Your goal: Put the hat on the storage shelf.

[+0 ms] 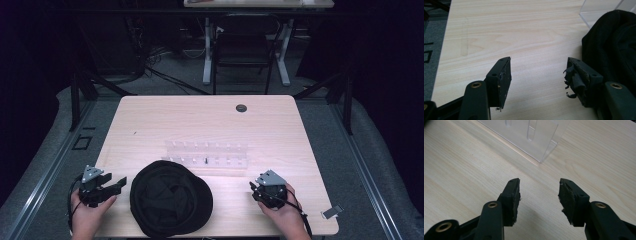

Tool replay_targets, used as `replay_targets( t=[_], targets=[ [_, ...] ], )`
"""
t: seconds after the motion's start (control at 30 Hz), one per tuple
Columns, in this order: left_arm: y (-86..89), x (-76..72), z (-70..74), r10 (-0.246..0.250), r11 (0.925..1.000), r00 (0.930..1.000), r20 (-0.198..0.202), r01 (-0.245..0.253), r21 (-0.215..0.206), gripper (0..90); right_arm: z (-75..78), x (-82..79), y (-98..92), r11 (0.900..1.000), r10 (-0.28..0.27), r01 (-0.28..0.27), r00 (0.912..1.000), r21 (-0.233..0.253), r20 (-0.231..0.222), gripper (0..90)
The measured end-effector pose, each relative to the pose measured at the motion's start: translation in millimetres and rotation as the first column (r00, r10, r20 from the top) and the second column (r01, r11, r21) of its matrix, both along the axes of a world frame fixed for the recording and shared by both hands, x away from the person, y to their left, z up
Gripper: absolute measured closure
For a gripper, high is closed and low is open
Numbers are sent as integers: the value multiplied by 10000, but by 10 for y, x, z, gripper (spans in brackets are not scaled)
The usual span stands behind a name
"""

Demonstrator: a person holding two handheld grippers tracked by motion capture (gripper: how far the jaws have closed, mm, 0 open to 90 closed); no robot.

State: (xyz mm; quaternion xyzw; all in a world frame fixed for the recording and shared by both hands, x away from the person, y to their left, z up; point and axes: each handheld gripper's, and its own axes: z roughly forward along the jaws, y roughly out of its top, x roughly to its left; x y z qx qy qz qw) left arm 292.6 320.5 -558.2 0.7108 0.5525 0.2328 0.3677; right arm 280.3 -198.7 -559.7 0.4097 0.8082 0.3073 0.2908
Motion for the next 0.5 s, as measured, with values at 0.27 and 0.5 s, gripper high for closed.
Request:
replay_targets(
  t=[0.27,0.5],
  targets=[
    [32,4,-6,51,9983,9996,-276,-66,-573,423,-39,1,38,9999,-154,158,9971,50,-746,554],
    [9,-17,26,-173,9947,9981,-586,112,-1025,505,-18,-7,49,9996,-58,83,9956,266,-939,591]
  ],
)
